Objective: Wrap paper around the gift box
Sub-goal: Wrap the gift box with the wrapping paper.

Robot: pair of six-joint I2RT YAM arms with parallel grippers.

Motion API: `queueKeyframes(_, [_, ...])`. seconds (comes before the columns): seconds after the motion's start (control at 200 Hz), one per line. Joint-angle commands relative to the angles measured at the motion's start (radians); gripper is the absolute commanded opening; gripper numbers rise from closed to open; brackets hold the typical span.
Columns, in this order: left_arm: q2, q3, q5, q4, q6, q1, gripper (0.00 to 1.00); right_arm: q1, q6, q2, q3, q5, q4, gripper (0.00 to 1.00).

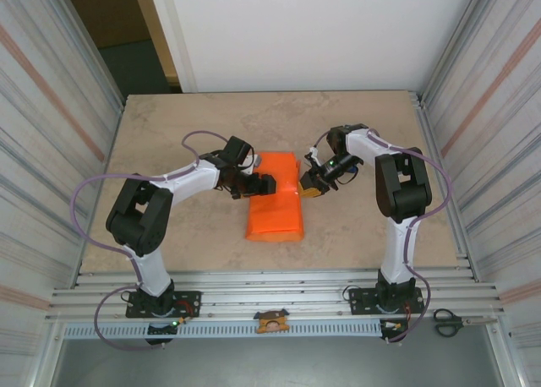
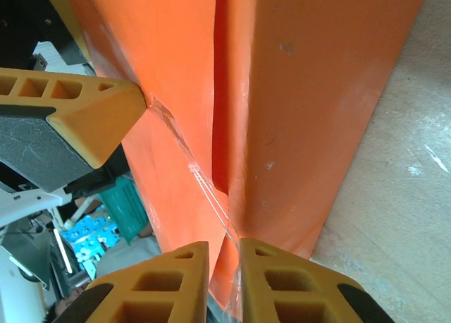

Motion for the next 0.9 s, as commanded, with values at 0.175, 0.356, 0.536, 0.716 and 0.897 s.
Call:
queueKeyframes(0.175, [0.128,-0.071,-0.057,-0.06,0.056,-0.05,0.81,-0.012,0.029,-0.012,-0.005,-0.006,-0.002,0.34])
queueKeyframes(0.356, [0.128,-0.072,-0.058,-0.059,0.059,-0.05,0.81,-0.01,0.037,-0.013,-0.012,-0.008,0.009,0.46])
queueKeyframes(0.536, [0.13,-0.074,-0.057,-0.061,0.059,-0.05,0.81,-0.01,0.053,-0.018,-0.021,-0.003,0.023,0.57])
queueKeyframes(0.716, [0.13,-0.074,-0.056,-0.061,0.059,-0.05,0.81,-0.013,0.089,-0.048,-0.047,0.044,0.061,0.67])
queueKeyframes(0.897, [0.125,-0.074,-0.059,-0.062,0.059,-0.05,0.81,-0.069,0.202,-0.194,-0.157,0.107,0.196,0.72])
